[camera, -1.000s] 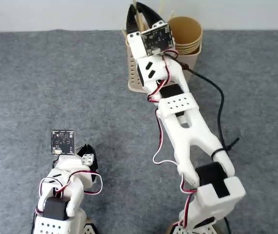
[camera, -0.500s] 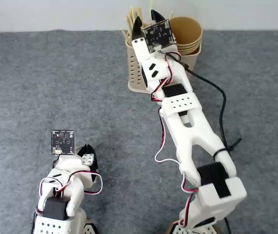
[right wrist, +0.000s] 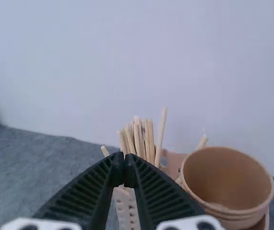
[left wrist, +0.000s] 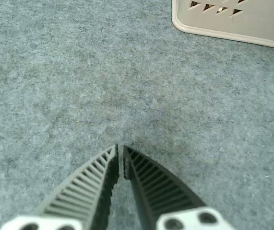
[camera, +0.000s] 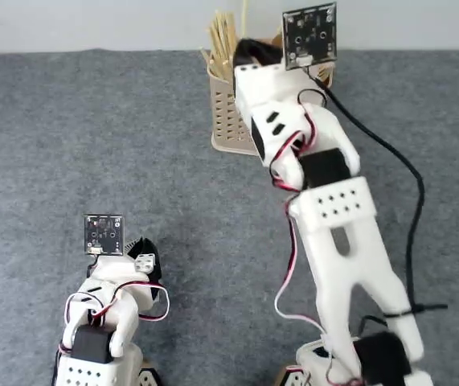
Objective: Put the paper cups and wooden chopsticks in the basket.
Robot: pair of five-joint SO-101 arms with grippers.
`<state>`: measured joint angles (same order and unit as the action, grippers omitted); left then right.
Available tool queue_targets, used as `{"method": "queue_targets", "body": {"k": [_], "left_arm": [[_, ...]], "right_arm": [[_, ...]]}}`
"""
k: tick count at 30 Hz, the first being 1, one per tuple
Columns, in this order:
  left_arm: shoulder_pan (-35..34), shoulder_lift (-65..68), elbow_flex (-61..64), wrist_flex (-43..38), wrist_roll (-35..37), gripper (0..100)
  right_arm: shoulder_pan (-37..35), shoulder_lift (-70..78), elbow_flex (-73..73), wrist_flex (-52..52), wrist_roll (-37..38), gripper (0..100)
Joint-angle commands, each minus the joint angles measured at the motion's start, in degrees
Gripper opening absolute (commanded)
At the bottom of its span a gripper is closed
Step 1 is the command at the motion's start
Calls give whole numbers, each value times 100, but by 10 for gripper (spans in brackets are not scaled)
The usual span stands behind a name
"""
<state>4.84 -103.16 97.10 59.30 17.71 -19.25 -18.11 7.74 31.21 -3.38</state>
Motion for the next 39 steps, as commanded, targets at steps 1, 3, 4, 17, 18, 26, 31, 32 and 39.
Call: {"method": "queue_targets", "body": {"k": [1,3,4,17,18,26,31,32,39], "left_arm": [[-44,-88,-57,44,-62,16],[-44,-88,-57,44,-62,16],[-44,-88,-57,44,-62,16],[-44,-88,-57,26,-62,16],[-44,-88,-57,26,-62,16],[-44,-88,-57,26,-62,16],[-44,-88,-57,26,-62,16],[-44,-88,-57,26,-62,16],[-44,-88,-57,18,-62,16]], "right_arm": [[40,-699,-62,1042,-62,9],[40,-919,-62,1675,-62,9],[40,-1024,-53,2018,-62,9],[40,-2273,738,5174,-79,9],[66,-2422,1055,5156,-79,9],[66,-4409,3640,4734,-79,9],[66,-6167,5116,4382,-79,9],[75,-6545,5345,4321,-79,9],[84,-8655,6444,4259,-70,9]]}}
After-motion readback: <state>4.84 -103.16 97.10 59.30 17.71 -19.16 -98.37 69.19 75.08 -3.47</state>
